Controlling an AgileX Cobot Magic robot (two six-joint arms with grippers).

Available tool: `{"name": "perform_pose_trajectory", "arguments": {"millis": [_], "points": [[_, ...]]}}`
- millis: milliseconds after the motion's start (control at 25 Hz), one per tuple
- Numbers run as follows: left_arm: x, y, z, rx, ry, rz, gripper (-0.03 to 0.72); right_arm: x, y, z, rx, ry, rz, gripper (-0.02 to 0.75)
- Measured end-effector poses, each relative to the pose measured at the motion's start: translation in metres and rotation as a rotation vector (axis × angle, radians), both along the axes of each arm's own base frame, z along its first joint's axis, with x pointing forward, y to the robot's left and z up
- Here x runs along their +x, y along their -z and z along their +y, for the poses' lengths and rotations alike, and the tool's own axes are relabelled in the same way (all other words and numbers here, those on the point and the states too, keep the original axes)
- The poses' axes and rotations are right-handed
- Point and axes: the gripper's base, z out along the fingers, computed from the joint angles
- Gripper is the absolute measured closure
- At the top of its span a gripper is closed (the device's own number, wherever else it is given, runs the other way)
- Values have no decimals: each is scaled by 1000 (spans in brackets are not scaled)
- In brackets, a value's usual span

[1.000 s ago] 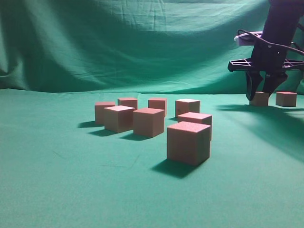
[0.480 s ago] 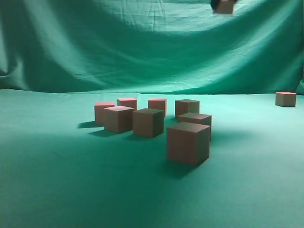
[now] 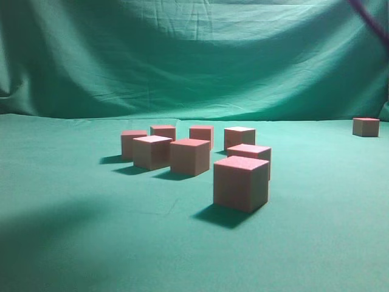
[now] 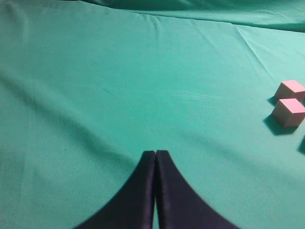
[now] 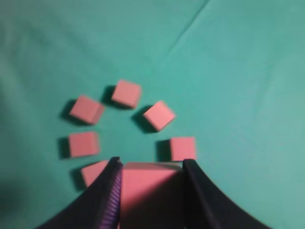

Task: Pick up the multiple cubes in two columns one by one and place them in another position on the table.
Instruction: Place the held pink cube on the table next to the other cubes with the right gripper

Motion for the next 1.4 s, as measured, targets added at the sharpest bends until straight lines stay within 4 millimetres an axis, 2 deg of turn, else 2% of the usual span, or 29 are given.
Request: {"name": "perform_pose_trajectory", "arguments": {"millis": [280, 360, 480, 600, 720, 880, 1400], "points": [[0, 0, 0, 0, 0, 0, 688, -69, 65, 34, -105, -307, 155, 473], [0, 0, 0, 0, 0, 0, 688, -85, 79, 43, -121, -360, 164, 473], [0, 0, 0, 0, 0, 0, 688, -104, 93, 54, -137, -427, 166, 473], [0, 0, 0, 0, 0, 0, 688, -114, 107, 66, -164, -494, 175, 473], [0, 0, 0, 0, 0, 0, 688, -117, 123, 77, -188, -536, 181, 473], [0, 0, 0, 0, 0, 0, 688, -111, 140, 84, -203, -540, 166, 473], [0, 0, 0, 0, 0, 0, 688, -99, 171, 90, -292, -575, 102, 473]]}}
